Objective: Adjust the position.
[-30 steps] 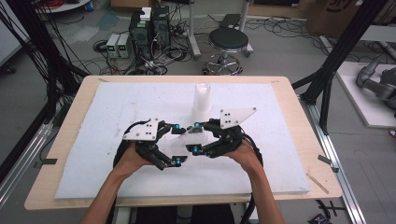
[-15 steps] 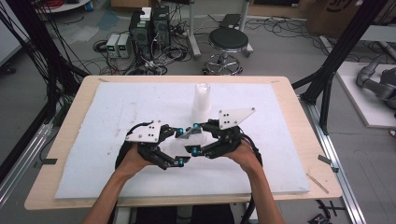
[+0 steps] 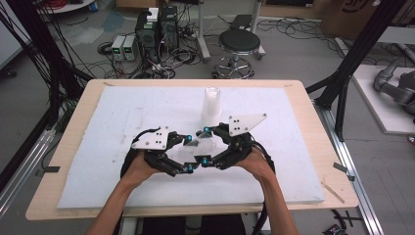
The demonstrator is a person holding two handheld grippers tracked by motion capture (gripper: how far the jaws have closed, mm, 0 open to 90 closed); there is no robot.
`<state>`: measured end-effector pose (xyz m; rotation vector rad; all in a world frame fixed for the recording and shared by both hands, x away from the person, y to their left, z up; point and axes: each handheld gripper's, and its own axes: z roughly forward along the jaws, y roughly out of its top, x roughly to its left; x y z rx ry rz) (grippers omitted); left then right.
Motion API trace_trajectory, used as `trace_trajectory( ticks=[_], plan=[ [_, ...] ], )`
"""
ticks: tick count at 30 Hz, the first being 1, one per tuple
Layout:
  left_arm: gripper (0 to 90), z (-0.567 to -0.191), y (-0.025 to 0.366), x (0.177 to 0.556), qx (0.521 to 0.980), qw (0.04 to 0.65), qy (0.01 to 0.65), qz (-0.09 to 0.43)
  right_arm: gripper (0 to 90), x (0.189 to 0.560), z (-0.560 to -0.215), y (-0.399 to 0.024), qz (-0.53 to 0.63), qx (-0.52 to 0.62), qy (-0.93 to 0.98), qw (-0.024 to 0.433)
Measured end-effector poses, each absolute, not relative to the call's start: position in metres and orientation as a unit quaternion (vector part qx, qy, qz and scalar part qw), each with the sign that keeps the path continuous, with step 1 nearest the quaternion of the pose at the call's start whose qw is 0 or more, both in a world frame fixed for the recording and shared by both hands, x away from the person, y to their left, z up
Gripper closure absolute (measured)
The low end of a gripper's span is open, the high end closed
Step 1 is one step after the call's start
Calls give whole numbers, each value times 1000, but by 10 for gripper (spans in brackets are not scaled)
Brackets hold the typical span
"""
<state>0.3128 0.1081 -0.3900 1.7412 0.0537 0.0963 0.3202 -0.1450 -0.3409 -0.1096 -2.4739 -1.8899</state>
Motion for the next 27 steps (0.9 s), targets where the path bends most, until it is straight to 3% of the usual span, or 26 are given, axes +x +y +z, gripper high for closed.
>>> trace_trajectory(
  ticks=[9, 15, 27],
  plan=[
    [319, -390, 119, 313, 790, 610, 47, 32, 176, 322, -343, -149, -587, -47, -808, 2],
    [319, -378, 127, 319, 857, 512, 54, 16, 177, 322, -350, -151, -532, -44, -846, -6],
    [331, -359, 115, 320, 940, 338, 34, 19, 183, 324, -349, -142, -324, -23, -945, -33]
  ],
)
